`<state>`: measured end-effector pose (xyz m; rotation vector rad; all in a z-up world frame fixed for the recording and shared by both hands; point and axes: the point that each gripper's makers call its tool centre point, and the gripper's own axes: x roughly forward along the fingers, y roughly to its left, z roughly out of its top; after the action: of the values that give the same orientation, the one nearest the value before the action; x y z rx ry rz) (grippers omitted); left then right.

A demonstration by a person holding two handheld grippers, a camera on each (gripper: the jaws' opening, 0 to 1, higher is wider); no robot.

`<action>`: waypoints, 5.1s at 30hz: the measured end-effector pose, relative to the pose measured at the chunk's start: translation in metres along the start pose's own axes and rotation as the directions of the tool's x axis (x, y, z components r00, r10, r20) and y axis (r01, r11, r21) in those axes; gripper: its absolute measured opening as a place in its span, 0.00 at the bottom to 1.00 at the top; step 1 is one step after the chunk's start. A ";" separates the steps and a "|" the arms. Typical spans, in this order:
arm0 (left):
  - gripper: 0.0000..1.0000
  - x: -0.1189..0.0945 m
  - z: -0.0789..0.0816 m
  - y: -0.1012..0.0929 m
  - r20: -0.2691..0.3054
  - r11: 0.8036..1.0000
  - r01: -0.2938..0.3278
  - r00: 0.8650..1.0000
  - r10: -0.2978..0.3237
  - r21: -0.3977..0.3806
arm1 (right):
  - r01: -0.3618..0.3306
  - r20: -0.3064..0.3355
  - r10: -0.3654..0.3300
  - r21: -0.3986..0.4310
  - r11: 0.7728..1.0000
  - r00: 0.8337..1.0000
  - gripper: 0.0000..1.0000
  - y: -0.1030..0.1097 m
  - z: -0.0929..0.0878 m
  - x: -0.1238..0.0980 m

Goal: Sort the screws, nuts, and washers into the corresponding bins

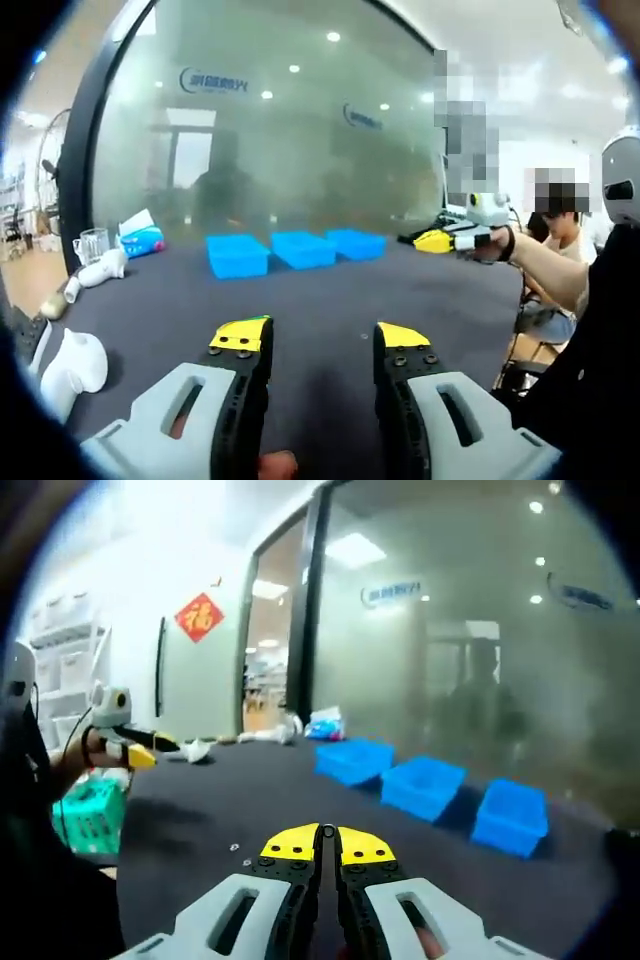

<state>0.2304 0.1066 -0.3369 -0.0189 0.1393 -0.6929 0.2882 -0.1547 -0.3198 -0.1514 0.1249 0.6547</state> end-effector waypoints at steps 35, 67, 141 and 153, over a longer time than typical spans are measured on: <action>0.38 -0.001 -0.002 0.004 0.017 1.000 -0.008 1.000 0.008 -0.028 | 0.171 -0.002 -0.171 0.029 0.985 0.985 0.03 -0.112 0.045 0.140; 0.39 0.003 -0.002 -0.005 0.012 1.000 0.002 1.000 -0.002 -0.018 | 0.203 -0.107 -0.198 0.038 0.978 0.974 0.16 -0.131 0.020 0.199; 0.42 0.006 -0.008 -0.032 -0.046 0.993 0.115 0.992 -0.113 0.025 | -0.152 -0.173 0.133 -0.101 0.983 0.976 0.23 0.032 -0.043 -0.038; 0.42 0.004 -0.012 -0.036 -0.062 0.991 0.130 0.990 -0.127 0.037 | -0.292 -0.278 0.239 -0.169 0.941 0.930 0.22 0.051 -0.035 -0.017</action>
<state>0.2092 0.0770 -0.3474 0.0320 0.1818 -0.8253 0.2415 -0.1312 -0.3563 -0.4273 0.3291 0.9203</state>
